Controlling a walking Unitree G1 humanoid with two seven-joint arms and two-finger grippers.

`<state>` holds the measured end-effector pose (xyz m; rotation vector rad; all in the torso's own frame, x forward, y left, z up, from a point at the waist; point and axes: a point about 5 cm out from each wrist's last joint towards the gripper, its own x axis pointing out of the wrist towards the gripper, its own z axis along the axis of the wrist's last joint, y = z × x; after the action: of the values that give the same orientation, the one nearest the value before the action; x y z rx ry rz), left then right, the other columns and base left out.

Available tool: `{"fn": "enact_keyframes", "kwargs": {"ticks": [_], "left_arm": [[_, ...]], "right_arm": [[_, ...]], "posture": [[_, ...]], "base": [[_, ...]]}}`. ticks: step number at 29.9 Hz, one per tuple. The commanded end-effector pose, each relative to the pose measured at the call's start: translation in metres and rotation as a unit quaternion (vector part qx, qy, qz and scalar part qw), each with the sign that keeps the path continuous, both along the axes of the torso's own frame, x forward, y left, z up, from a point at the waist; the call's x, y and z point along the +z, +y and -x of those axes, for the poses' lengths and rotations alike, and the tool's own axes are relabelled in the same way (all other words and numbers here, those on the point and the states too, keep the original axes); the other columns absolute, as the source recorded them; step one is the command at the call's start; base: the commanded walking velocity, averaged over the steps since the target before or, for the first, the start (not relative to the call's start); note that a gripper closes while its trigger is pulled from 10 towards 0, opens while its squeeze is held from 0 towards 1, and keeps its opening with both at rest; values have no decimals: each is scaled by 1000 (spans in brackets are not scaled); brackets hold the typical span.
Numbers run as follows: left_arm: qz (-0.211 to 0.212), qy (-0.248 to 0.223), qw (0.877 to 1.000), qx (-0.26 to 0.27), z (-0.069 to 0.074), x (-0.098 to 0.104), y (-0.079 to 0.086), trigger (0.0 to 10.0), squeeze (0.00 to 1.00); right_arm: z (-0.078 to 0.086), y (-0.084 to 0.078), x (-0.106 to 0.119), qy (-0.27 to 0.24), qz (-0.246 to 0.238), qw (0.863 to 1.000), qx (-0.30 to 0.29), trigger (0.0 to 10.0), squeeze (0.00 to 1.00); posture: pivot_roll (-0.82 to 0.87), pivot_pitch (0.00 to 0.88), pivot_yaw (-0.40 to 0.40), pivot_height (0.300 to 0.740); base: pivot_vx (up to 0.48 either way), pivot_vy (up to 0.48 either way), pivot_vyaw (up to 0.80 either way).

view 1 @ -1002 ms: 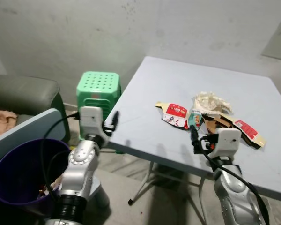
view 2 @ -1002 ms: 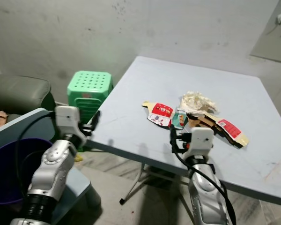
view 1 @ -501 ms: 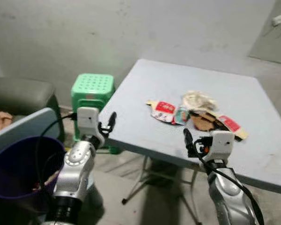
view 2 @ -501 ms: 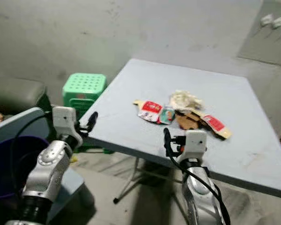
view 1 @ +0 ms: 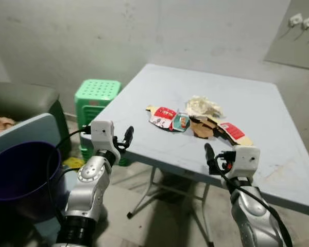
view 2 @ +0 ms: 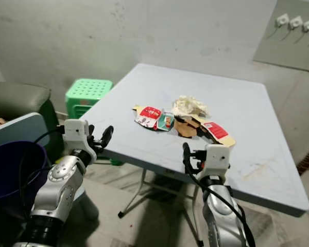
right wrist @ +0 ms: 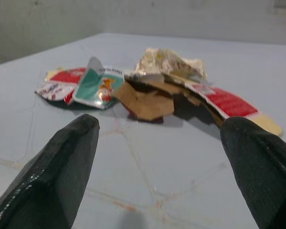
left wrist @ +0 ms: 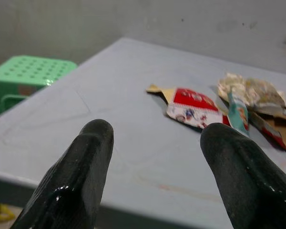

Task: Picking trash to rubbish bin

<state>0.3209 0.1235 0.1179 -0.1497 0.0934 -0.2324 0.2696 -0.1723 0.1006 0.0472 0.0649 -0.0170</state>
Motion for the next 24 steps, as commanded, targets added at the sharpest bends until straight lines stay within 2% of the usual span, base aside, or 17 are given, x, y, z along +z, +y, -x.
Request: {"fn": "enact_keyframes", "kwargs": {"ticks": [1,6,8,11,12,24], "left_arm": [[-5,-4,1000,-1,0,4,1,10000,0],[-3,-1,1000,-6,0,4,0,10000,0],[4,-2,1000,-12,1,5,0,10000,0],[3,-2,1000,-12,1,5,0,10000,0],[4,-2,1000,-13,1,6,0,10000,0],[7,-1,1000,-18,1,6,0,10000,0]], "right_arm": [[-2,-1,6,-3,-7,1000,-8,10000,0],[-2,0,6,3,-20,1000,-6,10000,0],[-2,-1,8,-6,-2,1000,-13,10000,0],[-2,0,8,-3,-16,1000,-3,10000,0],[-2,0,9,-8,-5,1000,-4,10000,0],[-3,2,10,-16,17,1000,-1,10000,0]], "posture": [[-39,0,-69,740],[-39,0,-69,740],[-40,0,-67,740],[-39,0,-66,740],[-40,0,-66,740],[-38,0,-64,740]], "base": [[0,0,0],[0,0,0],[0,0,0],[0,0,0],[0,0,0],[303,0,0]]}}
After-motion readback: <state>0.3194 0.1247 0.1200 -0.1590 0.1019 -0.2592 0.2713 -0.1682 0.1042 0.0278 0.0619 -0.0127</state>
